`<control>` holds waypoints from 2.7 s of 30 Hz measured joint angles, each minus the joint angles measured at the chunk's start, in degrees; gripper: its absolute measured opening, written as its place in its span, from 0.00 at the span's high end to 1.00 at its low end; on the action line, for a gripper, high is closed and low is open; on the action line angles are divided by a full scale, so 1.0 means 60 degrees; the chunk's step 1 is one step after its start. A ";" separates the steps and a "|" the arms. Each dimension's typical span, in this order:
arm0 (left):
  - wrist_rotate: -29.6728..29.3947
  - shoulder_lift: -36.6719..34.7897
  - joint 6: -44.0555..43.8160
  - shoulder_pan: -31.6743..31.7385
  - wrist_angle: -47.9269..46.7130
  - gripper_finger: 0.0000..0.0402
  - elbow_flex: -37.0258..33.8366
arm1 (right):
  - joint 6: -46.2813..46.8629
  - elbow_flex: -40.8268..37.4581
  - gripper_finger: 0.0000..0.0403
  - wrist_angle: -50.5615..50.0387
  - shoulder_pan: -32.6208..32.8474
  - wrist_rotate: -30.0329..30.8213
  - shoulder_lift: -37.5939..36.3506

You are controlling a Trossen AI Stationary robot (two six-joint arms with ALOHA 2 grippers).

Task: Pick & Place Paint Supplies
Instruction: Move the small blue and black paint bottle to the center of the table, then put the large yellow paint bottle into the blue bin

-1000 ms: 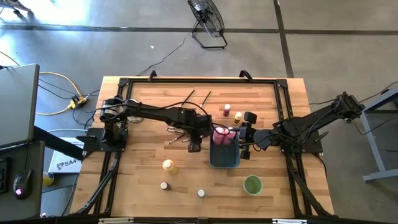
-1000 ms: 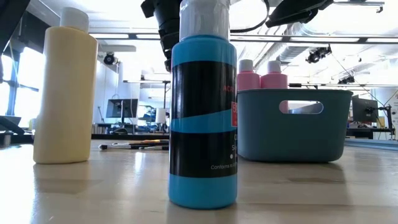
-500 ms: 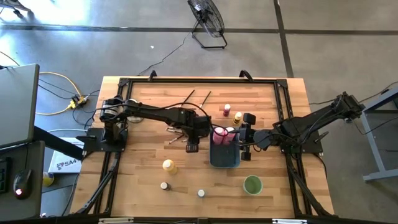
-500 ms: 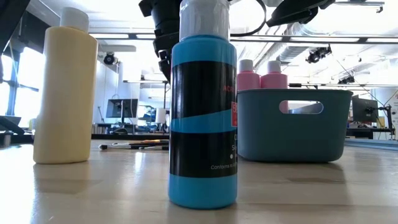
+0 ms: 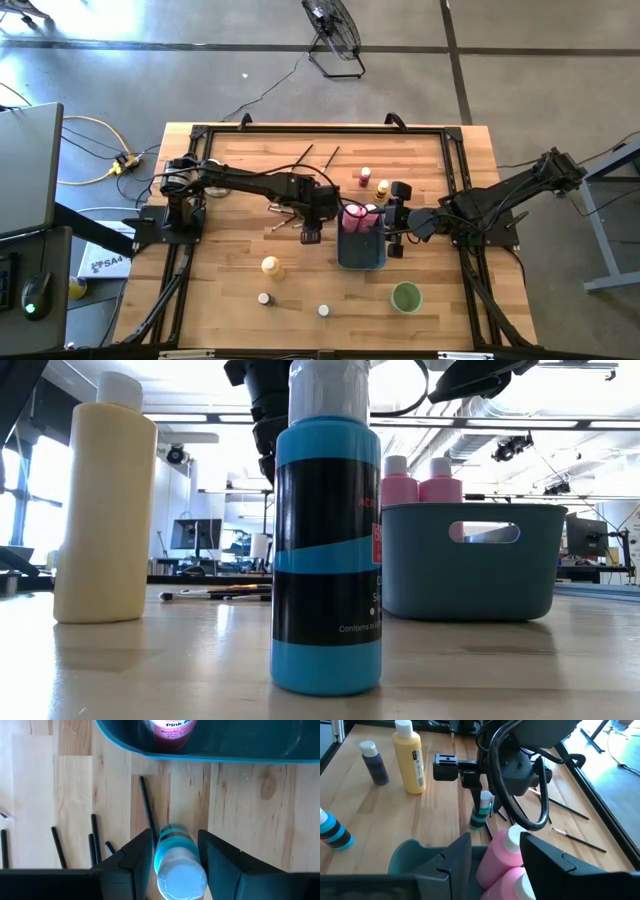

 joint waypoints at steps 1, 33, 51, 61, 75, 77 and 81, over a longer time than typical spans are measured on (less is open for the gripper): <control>0.0000 0.0000 -0.0027 0.0000 0.0003 0.61 0.0000 | 0.0000 0.0000 0.60 -0.0001 0.0000 0.0000 0.0000; 0.0029 -0.0018 0.0032 -0.0004 0.0727 0.32 0.0249 | -0.0004 0.0000 0.60 -0.0004 0.0000 -0.0007 0.0000; -0.0708 -0.1971 0.1285 -0.0103 -0.1047 0.32 0.1993 | -0.0004 0.0004 0.60 0.0031 0.0000 -0.0005 0.0113; -0.0681 -0.5006 0.1734 -0.1710 0.1253 0.32 -0.1161 | -0.0328 0.0004 0.60 0.0091 -0.0007 -0.0007 0.0401; -0.1402 -0.8022 0.1146 -0.4556 0.2840 0.32 -0.5234 | -0.0364 0.0004 0.60 0.0360 -0.0007 0.0004 0.0408; -0.1403 -0.8238 0.0914 -0.4830 0.3295 0.32 -0.5796 | -0.0367 0.0004 0.60 0.0371 -0.0007 0.0001 0.0408; -0.1421 -0.8510 0.0764 -0.5265 0.4415 0.32 -0.6754 | -0.0485 0.0004 0.60 0.0452 -0.0007 0.0002 0.0408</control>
